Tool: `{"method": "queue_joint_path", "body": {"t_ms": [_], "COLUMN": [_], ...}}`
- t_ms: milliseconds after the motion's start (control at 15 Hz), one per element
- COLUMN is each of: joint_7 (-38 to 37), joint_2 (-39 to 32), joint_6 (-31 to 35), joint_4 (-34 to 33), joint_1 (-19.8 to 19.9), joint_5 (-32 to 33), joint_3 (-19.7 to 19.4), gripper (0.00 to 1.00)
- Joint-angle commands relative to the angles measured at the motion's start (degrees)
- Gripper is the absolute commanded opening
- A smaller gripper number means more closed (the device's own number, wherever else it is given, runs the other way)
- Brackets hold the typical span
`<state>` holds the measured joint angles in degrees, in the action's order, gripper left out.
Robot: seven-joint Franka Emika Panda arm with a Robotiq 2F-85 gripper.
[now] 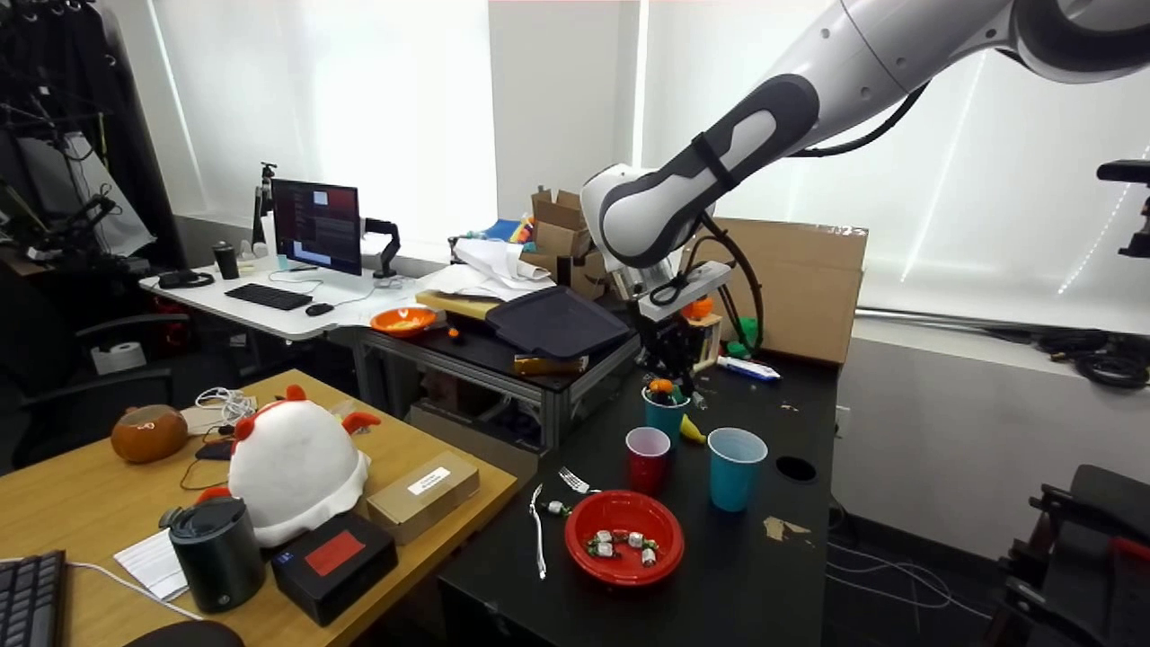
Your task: Put the sweets into the blue cup.
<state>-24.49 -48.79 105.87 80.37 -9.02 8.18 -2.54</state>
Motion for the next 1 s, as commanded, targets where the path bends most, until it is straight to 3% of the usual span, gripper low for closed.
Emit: {"method": "queue_joint_path", "body": {"t_ms": [0,933], "joint_7": [-4.79,-21.85], "joint_2": [2.16,1.25], "joint_6": [-5.95,-22.42], "joint_4": [1.83,-0.72], "joint_1": [-1.09,-3.41], "joint_5": [-2.07,0.14], "joint_3": [-1.28,-3.91], "gripper": [0.0,0.0]}}
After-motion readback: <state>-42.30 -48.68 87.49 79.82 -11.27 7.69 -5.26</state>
